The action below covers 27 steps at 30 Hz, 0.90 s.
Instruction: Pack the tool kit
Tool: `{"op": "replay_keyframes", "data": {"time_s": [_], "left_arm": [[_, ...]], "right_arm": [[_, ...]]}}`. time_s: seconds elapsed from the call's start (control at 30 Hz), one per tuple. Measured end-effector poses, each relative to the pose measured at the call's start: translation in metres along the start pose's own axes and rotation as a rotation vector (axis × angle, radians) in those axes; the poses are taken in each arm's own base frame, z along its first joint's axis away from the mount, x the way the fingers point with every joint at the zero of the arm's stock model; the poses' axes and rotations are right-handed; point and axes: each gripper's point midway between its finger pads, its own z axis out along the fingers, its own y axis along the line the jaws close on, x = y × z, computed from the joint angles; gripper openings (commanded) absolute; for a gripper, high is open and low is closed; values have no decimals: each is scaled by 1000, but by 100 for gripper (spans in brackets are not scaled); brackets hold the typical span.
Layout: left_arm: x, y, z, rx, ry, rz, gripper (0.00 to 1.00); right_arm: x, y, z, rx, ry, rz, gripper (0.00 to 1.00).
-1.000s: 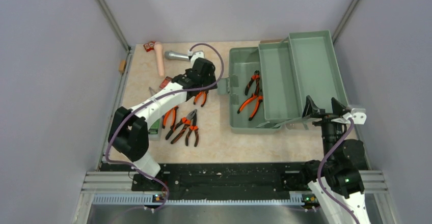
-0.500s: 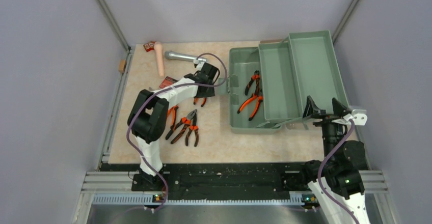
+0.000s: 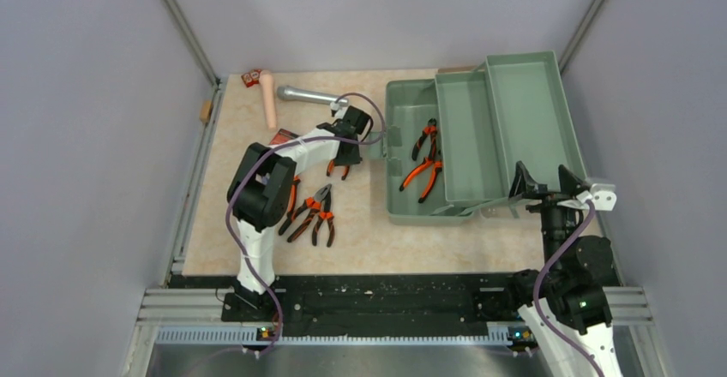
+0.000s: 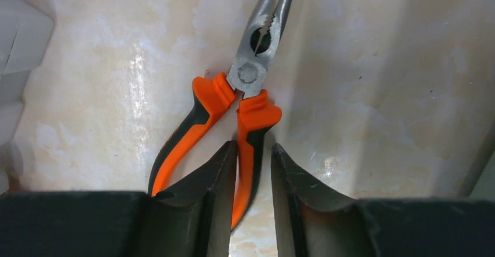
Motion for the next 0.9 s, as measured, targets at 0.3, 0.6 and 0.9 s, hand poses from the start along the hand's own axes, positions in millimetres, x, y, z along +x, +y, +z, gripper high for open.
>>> {"op": "replay_keyframes", "data": {"time_s": [0.3,0.6,0.9], "left_arm": [[0,0,-4,17,12,-5,0],[-48,-7,-80,137,-118,-54,0],[-90,-46,-173,436,-238,-128,0]], "right_arm": [[0,-1,0,3,-1,0,90],[0,-1,0,8,-2,0,90],[-1,-2,0,10,-3,1,90]]}}
